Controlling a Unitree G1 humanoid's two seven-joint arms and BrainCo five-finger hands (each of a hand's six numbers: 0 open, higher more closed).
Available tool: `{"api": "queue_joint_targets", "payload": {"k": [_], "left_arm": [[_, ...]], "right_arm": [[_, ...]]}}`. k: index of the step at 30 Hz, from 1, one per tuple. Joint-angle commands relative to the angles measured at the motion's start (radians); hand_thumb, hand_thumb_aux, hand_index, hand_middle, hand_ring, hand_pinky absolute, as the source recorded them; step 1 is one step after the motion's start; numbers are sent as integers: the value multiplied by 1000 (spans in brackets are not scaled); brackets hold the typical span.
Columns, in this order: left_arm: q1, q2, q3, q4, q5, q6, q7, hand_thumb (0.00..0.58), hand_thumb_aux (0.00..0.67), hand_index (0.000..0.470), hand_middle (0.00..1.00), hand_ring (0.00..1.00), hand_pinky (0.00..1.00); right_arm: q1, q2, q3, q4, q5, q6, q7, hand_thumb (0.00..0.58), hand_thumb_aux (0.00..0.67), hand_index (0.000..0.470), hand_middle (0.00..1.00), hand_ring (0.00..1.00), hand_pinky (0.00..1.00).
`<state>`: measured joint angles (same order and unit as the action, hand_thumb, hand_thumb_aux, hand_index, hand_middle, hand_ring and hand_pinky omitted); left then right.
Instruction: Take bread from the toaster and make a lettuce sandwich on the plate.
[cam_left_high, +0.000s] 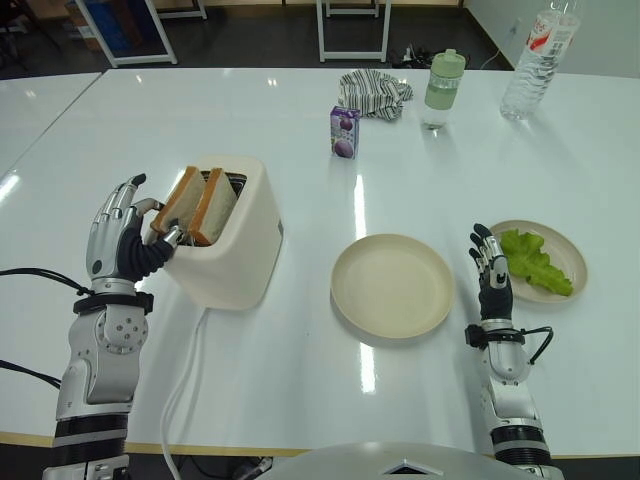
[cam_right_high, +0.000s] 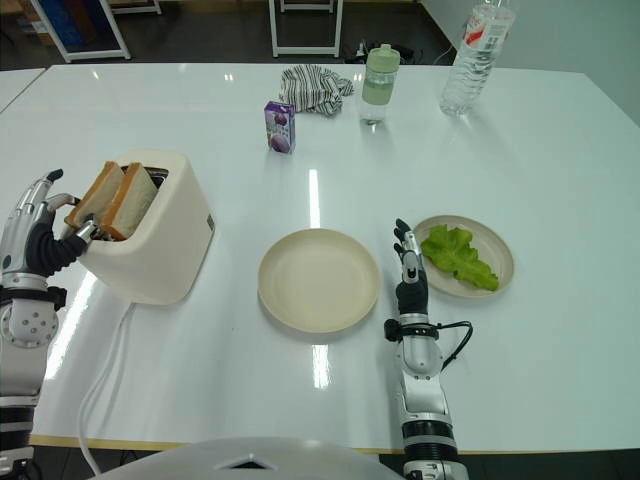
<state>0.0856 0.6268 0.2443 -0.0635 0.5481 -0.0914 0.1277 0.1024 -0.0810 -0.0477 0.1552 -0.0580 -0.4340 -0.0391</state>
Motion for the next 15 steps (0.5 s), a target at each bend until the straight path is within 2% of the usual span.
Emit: {"api": "queue_joint_targets", "payload": {"k": [1, 9, 15], "left_arm": [[20, -3, -6, 4, 2, -6, -3, 580, 670, 470, 0, 0, 0], [5, -29, 26, -38, -15, -70, 72, 580, 670, 470, 0, 0, 0], [-14, -54, 88, -146, 32, -235, 270, 580, 670, 470, 0, 0, 0]], "right_arm": [[1, 1, -6, 5, 0, 14, -2, 0, 0, 0, 0, 0, 0], [0, 4, -2, 18, -2, 12, -3, 0, 0, 0, 0, 0, 0], [0, 6, 1, 27, -5, 9, -4, 0, 0, 0, 0, 0, 0]]}}
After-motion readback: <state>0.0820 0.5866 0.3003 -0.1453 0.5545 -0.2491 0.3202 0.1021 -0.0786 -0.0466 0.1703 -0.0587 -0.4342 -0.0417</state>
